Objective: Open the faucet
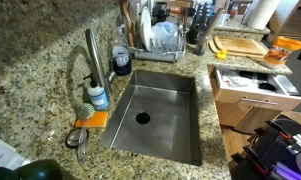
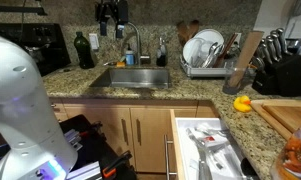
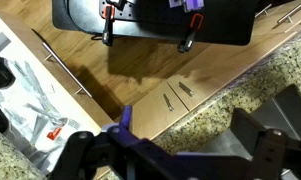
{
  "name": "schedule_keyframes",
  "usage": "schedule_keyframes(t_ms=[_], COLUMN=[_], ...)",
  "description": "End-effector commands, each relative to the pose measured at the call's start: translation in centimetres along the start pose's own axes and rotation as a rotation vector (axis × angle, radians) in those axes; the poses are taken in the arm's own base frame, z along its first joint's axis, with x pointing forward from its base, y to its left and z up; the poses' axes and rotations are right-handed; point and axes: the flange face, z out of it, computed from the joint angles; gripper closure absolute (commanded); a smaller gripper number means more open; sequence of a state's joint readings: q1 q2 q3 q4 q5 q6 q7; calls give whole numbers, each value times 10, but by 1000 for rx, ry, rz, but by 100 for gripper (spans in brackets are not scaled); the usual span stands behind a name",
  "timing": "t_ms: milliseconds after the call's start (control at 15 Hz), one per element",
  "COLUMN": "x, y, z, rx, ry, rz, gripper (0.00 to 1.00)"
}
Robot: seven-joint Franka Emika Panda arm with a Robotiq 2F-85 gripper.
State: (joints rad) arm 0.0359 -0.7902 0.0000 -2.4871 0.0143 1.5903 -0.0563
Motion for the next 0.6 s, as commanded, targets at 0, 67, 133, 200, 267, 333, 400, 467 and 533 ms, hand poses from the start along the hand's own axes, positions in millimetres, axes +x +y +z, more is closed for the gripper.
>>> schedule_keyframes(t_ms=[0,67,133,200,267,333,400,467,533], x=[0,0,0,7,21,32,50,68,83], y=[0,0,0,7,12,12,6,-9,-23], z=[-1,-1,-1,7,23,34,49,60,70], rx=[0,0,0,16,-10,-37,-83,-121,-159], ry=[-1,-1,-1,-33,-79,-90,-67,-30,8], rz=[0,0,0,8,20,27,7,-40,-92], gripper=[0,0,0,0,0,0,0,0,0])
